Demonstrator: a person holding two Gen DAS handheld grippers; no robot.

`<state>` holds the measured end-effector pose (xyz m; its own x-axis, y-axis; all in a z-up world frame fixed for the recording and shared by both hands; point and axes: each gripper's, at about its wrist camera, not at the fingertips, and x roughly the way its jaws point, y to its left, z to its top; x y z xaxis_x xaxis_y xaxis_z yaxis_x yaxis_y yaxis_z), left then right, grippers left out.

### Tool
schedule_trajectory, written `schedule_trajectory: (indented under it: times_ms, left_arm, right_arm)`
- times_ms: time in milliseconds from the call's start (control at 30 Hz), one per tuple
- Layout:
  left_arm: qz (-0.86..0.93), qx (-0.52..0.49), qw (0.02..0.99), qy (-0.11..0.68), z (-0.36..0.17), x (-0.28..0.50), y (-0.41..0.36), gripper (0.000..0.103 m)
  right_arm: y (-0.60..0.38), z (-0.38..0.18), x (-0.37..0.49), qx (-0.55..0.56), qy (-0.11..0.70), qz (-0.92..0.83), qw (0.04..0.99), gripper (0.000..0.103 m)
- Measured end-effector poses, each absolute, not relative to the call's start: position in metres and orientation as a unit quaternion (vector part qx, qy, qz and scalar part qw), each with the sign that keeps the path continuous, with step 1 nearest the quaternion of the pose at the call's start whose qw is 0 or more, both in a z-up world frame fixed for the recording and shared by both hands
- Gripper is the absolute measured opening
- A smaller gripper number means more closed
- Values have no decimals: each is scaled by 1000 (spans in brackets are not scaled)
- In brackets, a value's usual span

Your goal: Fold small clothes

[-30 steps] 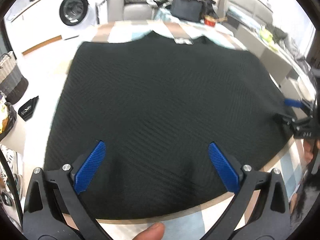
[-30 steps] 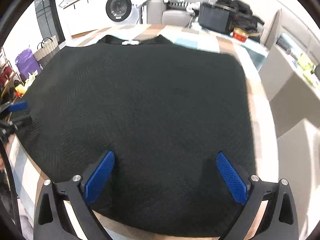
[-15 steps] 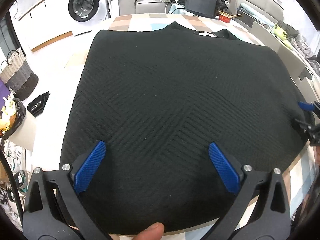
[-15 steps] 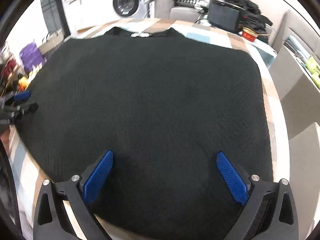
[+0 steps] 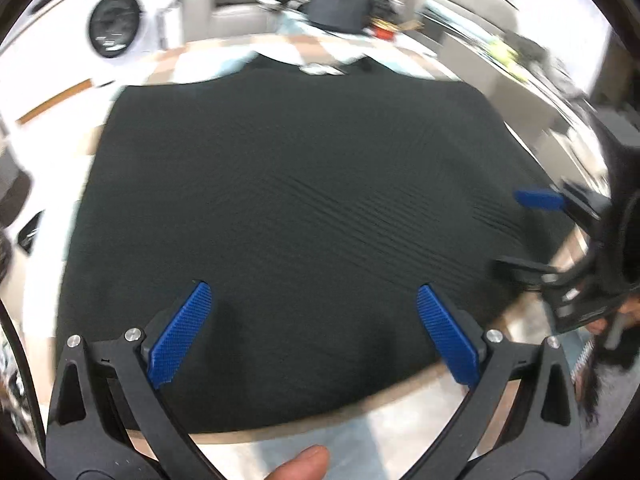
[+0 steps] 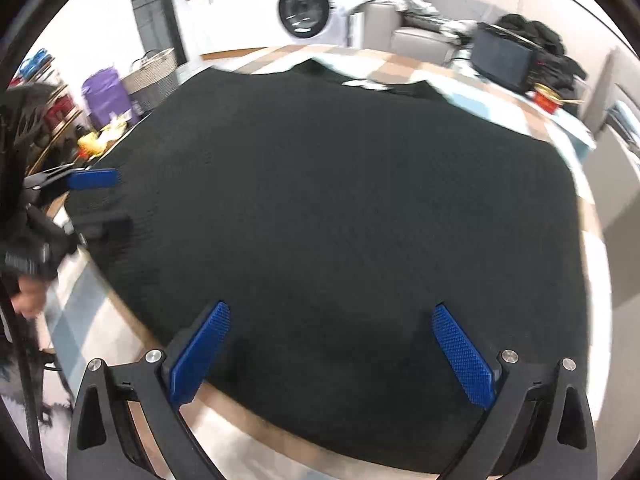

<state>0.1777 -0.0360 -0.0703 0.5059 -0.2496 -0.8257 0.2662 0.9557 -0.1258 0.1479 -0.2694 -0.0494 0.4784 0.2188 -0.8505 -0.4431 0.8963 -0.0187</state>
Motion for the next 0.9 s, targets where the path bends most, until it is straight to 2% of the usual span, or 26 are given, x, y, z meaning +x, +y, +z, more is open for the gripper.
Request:
schedule_trajectory:
  times_ms: [233,433,633,767,900]
  left_arm:
    - [-161,96,861,472,-86,169,-53,103]
    - [-173,96,857,476,-86,166,-35,102]
    - [-104,11,878,468,-70,182,16,102]
    - [-29,-79,881,466,-69,196,75,102]
    - [9,-91,876,474,-74,202,104,102]
  right_arm:
    - [-281,-54,143,-155,483,195,840,103]
    - [-335,-49,148,-123,499,148,845,103]
    - [-374,-35,157,-59,479,108,869,103]
    - [-416,-33,166,42,475,78,875,103]
    - [-448,-42,175,129,481,71,864,98]
